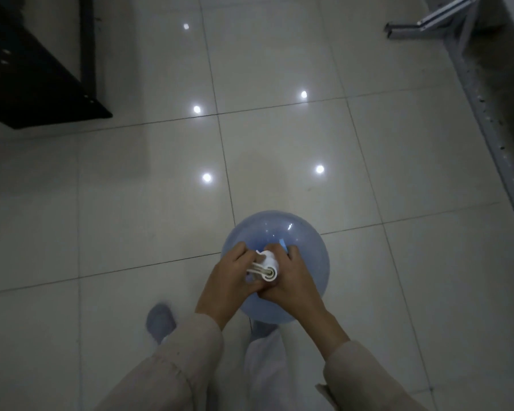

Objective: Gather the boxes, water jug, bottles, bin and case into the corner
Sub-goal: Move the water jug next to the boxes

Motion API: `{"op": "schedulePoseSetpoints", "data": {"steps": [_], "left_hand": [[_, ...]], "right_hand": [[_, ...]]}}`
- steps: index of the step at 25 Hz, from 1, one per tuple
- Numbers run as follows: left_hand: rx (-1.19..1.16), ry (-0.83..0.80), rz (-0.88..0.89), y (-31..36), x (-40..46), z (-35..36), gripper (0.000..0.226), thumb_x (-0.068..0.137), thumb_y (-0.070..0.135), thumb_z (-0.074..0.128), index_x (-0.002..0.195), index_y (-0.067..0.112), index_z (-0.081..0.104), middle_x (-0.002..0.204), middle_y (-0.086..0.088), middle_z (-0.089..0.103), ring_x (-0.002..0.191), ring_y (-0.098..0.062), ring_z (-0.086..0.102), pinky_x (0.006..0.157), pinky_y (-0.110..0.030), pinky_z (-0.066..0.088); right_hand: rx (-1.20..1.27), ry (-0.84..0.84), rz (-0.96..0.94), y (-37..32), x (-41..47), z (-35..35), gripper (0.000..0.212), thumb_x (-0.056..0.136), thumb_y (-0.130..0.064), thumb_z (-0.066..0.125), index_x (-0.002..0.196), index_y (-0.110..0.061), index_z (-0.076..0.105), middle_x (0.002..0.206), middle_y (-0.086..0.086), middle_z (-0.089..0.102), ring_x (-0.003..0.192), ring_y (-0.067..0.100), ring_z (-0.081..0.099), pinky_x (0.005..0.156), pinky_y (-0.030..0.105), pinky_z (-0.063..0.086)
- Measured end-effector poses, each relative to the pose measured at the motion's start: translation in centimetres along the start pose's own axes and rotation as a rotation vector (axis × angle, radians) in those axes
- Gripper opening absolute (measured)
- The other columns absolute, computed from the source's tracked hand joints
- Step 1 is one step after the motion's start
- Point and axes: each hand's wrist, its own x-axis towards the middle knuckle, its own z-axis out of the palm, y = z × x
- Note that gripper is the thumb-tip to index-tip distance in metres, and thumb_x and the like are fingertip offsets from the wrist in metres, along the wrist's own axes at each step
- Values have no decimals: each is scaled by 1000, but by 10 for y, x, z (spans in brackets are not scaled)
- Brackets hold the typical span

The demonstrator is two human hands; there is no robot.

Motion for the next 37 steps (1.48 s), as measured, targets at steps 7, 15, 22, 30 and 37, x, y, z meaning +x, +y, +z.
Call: {"op": "schedulePoseSetpoints", "data": {"steps": [7,15,22,30,37], "left_hand": [[-168,284,-159,-71,-60,-92,29,65,42,55,90,27,53,91,5,45,77,-8,52,61,-11,38],[-310,550,-276,-195,-181,-260,30,73,36,66,96,16,69,84,30,52,78,16,52,69,-2,37],[-317,875,-398,-292,-305,-396,26,77,41,56,103,35,58,94,18,54,86,12,55,75,-2,37],[-379,1258,-631,-401,-426,-520,20,71,43,60,90,38,67,95,10,63,87,2,62,76,-7,42],[-444,1500,-870,-498,-527,-592,23,68,23,69,74,46,68,92,9,62,81,3,61,72,-6,42]], "right_hand": [[-244,-185,-261,-101,29,80,79,51,-46,36,126,-23,43,117,7,49,96,18,39,70,27,39],[-261,-403,-548,-299,38,226,71,56,-43,45,125,-27,48,105,3,54,98,18,51,74,19,39],[-323,-640,-837,-478,25,379,53,60,-37,48,112,-37,42,108,1,61,99,16,50,78,22,43],[-413,-873,-1108,-650,8,567,58,66,-21,64,121,-27,47,108,7,55,98,24,55,79,34,49],[-496,-1144,-1167,-746,-28,739,45,66,-20,65,110,-23,54,101,8,59,97,26,55,71,28,41]]}}
